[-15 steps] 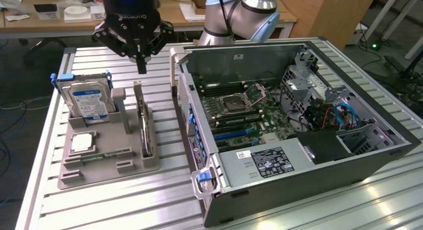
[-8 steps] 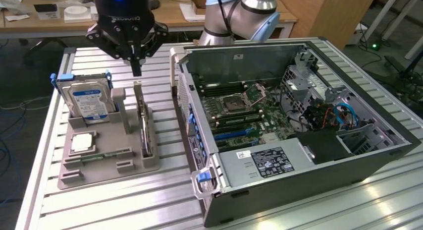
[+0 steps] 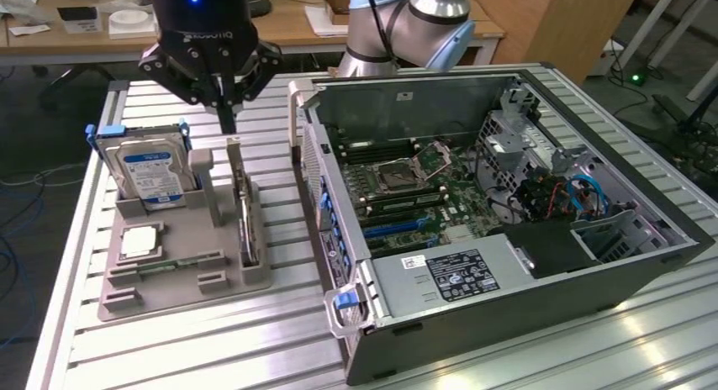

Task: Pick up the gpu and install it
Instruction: 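Reach for the gpu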

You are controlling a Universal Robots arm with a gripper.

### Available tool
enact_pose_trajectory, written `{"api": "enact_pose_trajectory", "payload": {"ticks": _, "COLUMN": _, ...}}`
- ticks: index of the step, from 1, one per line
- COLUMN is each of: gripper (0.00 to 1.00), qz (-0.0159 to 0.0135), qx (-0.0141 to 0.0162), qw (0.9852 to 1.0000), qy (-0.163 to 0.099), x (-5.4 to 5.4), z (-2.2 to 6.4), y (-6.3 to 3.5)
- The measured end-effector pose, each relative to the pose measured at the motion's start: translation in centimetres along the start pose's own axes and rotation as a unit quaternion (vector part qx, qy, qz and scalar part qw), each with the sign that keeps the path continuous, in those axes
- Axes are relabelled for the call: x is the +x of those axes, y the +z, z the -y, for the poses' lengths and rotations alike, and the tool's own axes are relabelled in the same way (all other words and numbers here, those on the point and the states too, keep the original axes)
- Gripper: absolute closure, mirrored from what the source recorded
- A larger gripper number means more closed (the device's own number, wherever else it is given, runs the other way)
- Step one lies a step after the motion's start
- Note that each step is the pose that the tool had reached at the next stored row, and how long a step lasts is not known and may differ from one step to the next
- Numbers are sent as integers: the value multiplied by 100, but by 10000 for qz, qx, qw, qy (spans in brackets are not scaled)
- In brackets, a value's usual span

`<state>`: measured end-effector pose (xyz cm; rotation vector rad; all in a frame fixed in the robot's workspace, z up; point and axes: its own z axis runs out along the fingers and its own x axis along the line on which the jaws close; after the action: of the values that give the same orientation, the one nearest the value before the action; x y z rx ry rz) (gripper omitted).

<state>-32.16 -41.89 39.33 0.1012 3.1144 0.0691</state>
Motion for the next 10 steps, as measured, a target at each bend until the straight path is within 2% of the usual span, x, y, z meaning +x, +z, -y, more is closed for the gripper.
{"api": "enact_pose_trajectory", "payload": {"ticks": 10, "gripper": 89, "qz": 0, "qx": 0, "qw": 10000, "qy": -1, "x": 3, "z": 19, "y": -1}}
